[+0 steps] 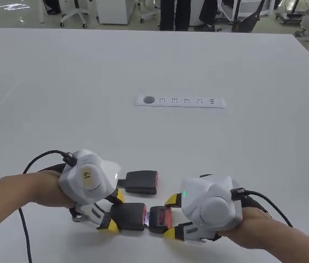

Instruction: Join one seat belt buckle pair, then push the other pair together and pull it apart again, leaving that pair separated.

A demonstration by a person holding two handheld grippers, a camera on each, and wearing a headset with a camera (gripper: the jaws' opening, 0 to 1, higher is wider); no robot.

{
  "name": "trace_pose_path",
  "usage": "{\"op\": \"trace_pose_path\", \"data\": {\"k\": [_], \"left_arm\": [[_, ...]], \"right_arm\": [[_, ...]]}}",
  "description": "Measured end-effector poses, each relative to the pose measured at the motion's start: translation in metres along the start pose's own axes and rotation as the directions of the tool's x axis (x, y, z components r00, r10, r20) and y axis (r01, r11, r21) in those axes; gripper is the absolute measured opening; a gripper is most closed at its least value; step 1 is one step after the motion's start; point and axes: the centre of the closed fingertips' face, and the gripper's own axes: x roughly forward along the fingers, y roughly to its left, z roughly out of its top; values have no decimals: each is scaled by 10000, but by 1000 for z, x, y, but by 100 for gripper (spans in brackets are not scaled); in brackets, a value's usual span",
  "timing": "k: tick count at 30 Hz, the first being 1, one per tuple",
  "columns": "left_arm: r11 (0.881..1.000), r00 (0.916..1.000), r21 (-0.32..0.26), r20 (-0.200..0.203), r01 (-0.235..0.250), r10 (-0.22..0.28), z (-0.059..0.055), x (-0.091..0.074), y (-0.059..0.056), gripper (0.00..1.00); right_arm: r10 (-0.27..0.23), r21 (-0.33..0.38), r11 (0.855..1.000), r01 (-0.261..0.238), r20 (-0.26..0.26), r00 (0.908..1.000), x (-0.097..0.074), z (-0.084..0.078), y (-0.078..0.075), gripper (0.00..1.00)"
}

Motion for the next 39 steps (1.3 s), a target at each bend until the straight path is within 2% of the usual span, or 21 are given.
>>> {"op": "trace_pose_path", "data": {"k": [8, 12, 17, 20, 25, 30, 39], "left_arm": [[9999, 9997, -12, -174, -156, 156, -1, -2, 1, 34], [9991, 9996, -324, 99, -262, 266, 7, -12, 2, 37], [9988, 9993, -351, 110, -352, 356, 11, -23, 4, 41], [9978, 9985, -467, 260, -471, 483, 16, -31, 6, 42], [9926, 9935, -916, 734, -804, 872, 27, -44, 18, 44], [9906, 9895, -997, 1007, -933, 1033, 39, -55, 24, 46], [9864, 9837, -1100, 1186, -1221, 1350, 40, -66, 46, 47]], "right_arm": [[45, -280, 9996, -44, 36, 10000, -4, 9, -3, 41], [84, -205, 9998, -83, 53, 10000, -8, 12, -4, 45], [13, 67, 10000, -14, 163, 9999, -20, 16, -9, 51], [-121, 291, 9995, 116, 158, 9998, -29, 14, -15, 54], [-432, 614, 9972, 416, 249, 9988, -46, 11, -27, 55], [-680, 864, 9941, 657, 245, 9974, -60, 6, -38, 56], [-1189, 1301, 9845, 1175, 30, 9929, -79, -14, -59, 57]]}}
